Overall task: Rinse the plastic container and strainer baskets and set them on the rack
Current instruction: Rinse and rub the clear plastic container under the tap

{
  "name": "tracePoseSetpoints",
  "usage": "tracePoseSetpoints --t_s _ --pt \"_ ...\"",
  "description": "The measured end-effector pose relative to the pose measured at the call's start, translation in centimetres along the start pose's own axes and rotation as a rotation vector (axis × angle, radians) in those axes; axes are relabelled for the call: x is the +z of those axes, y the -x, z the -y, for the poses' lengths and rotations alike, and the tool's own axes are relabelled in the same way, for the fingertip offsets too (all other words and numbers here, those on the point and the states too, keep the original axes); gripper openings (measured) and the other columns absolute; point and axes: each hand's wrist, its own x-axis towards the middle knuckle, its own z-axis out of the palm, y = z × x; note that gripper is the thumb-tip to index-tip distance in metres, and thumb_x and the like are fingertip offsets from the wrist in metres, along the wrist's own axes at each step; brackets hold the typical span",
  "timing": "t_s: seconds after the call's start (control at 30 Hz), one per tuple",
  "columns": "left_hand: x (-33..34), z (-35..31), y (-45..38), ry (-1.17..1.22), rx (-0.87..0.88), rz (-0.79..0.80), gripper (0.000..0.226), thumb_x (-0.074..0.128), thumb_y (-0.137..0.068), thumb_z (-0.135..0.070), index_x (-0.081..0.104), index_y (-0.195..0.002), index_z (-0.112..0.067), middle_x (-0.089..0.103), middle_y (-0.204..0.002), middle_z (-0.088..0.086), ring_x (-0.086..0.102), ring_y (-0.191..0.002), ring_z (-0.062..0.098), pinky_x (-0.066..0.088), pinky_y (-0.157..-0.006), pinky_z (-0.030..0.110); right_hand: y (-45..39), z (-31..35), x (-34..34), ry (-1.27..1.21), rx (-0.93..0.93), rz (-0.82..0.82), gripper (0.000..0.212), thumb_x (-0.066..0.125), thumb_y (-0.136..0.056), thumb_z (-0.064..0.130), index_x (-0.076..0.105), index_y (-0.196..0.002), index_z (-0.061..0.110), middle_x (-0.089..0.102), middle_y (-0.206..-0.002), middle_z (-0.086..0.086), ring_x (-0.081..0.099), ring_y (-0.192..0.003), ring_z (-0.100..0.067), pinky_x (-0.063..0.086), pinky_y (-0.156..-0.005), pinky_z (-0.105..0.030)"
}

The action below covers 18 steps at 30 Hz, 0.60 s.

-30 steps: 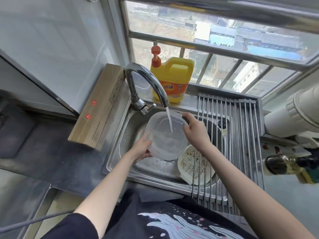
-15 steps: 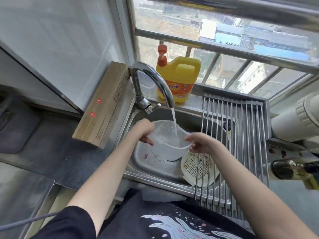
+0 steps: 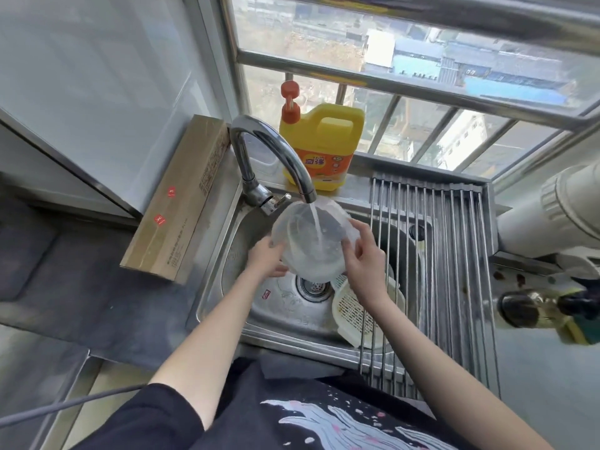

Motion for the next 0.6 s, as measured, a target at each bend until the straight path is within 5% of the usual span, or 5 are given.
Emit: tracePoseSetpoints --t_s 0.1,0.23,0.37,0.43,0.6 --pt "1.9 1.0 0.3 0.273 -0.233 0.218 0.026 0.054 -0.096 -0.019 0.048 -0.120 -0.012 0.059 -0.106 0.011 0.065 -0.076 0.026 0.060 -0.055 0.031 0.3 1.2 -0.3 0.074 0.037 -0.019 0.030 0.051 -0.097 0.024 0.055 -0.126 0.022 0.048 -0.050 0.004 0.048 -0.042 -0.012 0.043 -0.044 -0.031" --pt "2.8 2.0 0.5 0.175 -0.325 0.282 0.035 0.058 -0.089 -0.007 0.052 -0.123 -0.003 0.065 -0.101 0.013 0.066 -0.071 0.020 0.058 -0.052 0.027 -0.1 2.5 -1.0 -0.021 0.294 0.051 0.035 0.053 -0.092 0.017 0.056 -0.127 0.018 0.056 -0.057 -0.001 0.060 -0.038 -0.017 0.052 -0.038 -0.035" --pt "2.1 2.1 1.2 -0.027 -0.191 0.075 0.022 0.044 -0.092 -0.005 0.044 -0.113 -0.010 0.061 -0.099 0.013 0.065 -0.049 0.019 0.042 -0.032 0.019 -1.1 1.6 -1.1 -0.078 0.568 0.206 0.045 0.047 -0.092 0.005 0.044 -0.137 0.004 0.063 -0.086 -0.022 0.059 -0.037 -0.016 0.053 -0.039 -0.027" --pt "0.9 1.6 1.2 -0.222 -0.039 -0.154 0.020 0.043 -0.090 -0.007 0.047 -0.109 -0.011 0.058 -0.097 0.012 0.064 -0.053 0.024 0.050 -0.043 0.028 -0.9 0.4 -0.4 -0.139 0.740 0.279 0.042 0.041 -0.093 -0.002 0.040 -0.135 -0.003 0.057 -0.072 -0.020 0.057 -0.036 -0.016 0.056 -0.042 -0.032" --pt "-2.3 -0.4 1.6 -0.618 0.228 -0.262 0.031 0.045 -0.085 -0.013 0.056 -0.114 -0.010 0.063 -0.112 0.017 0.059 -0.100 0.036 0.048 -0.081 0.038 0.8 -1.1 1.9 -0.191 0.877 0.553 0.021 0.044 -0.096 0.000 0.047 -0.114 -0.011 0.050 -0.056 -0.015 0.058 -0.036 -0.018 0.058 -0.045 -0.035"
